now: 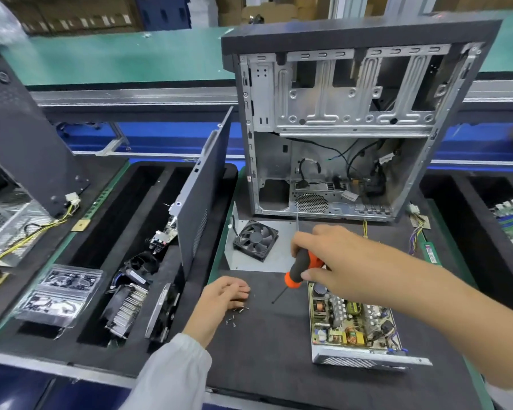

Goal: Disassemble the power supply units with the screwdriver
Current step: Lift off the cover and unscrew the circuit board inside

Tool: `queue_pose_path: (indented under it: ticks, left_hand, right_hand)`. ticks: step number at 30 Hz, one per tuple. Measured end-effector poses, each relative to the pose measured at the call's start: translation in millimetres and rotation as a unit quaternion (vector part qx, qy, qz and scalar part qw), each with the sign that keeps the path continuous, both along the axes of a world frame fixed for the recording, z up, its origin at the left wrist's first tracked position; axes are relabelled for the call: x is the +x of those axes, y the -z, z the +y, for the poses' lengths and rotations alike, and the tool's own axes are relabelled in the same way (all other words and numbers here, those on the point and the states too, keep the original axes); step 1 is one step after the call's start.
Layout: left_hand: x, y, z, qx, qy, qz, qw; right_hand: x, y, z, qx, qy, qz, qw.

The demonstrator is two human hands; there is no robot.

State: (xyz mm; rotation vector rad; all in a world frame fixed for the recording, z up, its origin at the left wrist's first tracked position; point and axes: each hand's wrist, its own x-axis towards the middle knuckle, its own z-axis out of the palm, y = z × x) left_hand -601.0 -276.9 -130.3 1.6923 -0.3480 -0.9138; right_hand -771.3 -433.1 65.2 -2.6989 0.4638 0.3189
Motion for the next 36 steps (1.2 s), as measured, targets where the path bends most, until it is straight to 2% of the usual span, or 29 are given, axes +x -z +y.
queue_pose_path:
  ticks: [5,12,16,20,23,27,31,34,36]
  left_hand:
    - [-7,2,2,-0.064,-0.016,0.086,0.994]
    - [-4,3,12,-0.067,0.067,0.084,0.992]
    - [1,-1,9,-0.039,0.104,0.062,0.992]
    - [-4,-15,-3,-0.025,0.142,-0.035,0.989]
    - [-25,-32,-23,-0.061,0.188,-0.134,0.971]
    - [-62,-53,-58,-0.098,0.252,-0.303,0.914]
    - [-89,-66,-97,-0.12,0.305,-0.391,0.86]
    - [-110,-74,-139,-0.061,0.32,-0.451,0.831]
    - [-124,-77,-171,0.03,0.334,-0.484,0.808]
  right_hand:
    - [-9,12,6,0.013,0.03,-0.035,0.999]
    - [-26,19,12,0.041,0.122,-0.109,0.986]
    - [-36,20,19,0.061,0.209,-0.208,0.954]
    - [-51,21,24,0.062,0.283,-0.294,0.911]
    - [-68,20,20,0.071,0.355,-0.357,0.861]
    - [-89,16,13,0.109,0.405,-0.419,0.805]
    - [-110,15,-1,0.102,0.428,-0.447,0.779]
    - [-125,19,-14,0.072,0.448,-0.443,0.773]
    - [-133,25,-25,0.072,0.469,-0.437,0.764]
